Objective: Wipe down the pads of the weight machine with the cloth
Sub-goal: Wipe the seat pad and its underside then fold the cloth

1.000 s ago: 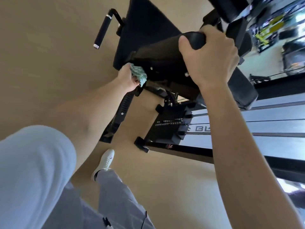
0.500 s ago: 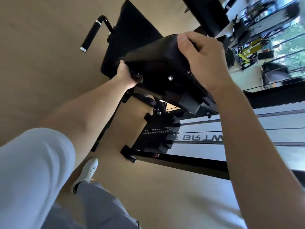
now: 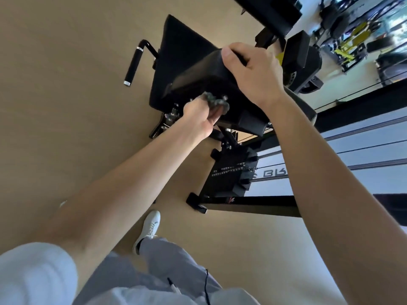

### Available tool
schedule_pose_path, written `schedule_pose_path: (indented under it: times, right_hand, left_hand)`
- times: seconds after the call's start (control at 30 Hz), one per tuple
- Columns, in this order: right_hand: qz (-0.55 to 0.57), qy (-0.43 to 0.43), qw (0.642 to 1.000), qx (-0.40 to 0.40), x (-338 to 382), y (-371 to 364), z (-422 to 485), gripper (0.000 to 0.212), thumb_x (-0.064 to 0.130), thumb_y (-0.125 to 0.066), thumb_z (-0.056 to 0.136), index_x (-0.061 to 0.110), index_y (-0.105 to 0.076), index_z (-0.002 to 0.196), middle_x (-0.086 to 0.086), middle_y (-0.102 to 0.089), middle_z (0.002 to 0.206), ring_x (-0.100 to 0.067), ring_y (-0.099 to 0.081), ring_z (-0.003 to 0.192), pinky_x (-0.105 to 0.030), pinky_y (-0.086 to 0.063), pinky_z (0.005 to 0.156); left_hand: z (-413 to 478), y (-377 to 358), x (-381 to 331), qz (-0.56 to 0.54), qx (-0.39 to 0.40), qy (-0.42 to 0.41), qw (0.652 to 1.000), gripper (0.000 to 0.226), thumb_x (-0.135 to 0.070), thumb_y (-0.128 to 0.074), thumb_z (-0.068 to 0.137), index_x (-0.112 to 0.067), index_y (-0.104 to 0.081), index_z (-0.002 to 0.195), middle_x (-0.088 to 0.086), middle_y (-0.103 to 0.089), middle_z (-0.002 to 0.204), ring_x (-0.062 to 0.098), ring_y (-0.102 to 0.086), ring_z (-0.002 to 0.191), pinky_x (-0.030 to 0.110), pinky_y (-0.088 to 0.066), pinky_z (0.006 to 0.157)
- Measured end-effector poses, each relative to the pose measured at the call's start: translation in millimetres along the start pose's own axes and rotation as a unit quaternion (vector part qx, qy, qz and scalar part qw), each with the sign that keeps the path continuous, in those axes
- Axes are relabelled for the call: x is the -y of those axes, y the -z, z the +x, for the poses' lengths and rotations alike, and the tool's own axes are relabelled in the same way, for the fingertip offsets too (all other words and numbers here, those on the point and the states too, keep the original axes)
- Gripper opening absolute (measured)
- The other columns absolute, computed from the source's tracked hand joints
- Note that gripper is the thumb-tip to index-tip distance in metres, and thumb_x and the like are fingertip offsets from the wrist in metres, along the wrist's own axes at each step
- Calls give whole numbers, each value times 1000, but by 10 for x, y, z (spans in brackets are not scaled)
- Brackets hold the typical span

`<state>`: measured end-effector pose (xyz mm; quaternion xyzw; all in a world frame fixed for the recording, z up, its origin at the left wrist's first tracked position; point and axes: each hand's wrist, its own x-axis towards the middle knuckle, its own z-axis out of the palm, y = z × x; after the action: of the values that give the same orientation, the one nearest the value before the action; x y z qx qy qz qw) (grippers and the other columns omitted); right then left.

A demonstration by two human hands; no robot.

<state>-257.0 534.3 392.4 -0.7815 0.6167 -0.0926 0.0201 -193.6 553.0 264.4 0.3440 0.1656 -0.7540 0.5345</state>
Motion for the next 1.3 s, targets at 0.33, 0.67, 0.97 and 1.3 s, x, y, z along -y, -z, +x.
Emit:
schedule_pose_path:
  times: [0.33,0.67,0.97,1.3]
  right_hand:
    - [47,-12,999,-22,25,-14,-82,37,51,-41,99,41,-67,123,19,-73,111,-6,-64,107,-33,-50,94]
    - [109,-90,967,-214,473,-562,-618,43,20,-57,91,21,-65,133,-5,-46,154,-32,-32,149,-48,-14,125]
    - [493,-319,807,61,1065,-1852,-921,71,51,-74,84,20,-50,143,-1,-59,140,-20,-57,128,-42,-46,111]
    - [710,-512,446,189,609,-3133,-64,40,32,-55,104,6,-59,134,-14,-68,131,-26,-69,110,-40,-57,92]
  left_hand:
    - [-891,61,-271,188,128,-78,971,20,-11,-49,107,0,-63,115,25,-70,121,31,-75,98,36,-64,86]
    - [-835,950,-1098,309,157,-39,937,34,-30,-42,108,-9,-61,127,15,-67,132,30,-66,121,46,-54,103]
    - [-152,1392,-1522,406,87,20,909,42,-26,-54,100,-3,-60,135,13,-73,124,27,-71,111,44,-55,99]
    - [1088,1576,-1750,584,-61,-64,807,10,-22,-66,91,-25,-64,82,2,-71,87,20,-72,80,41,-64,78]
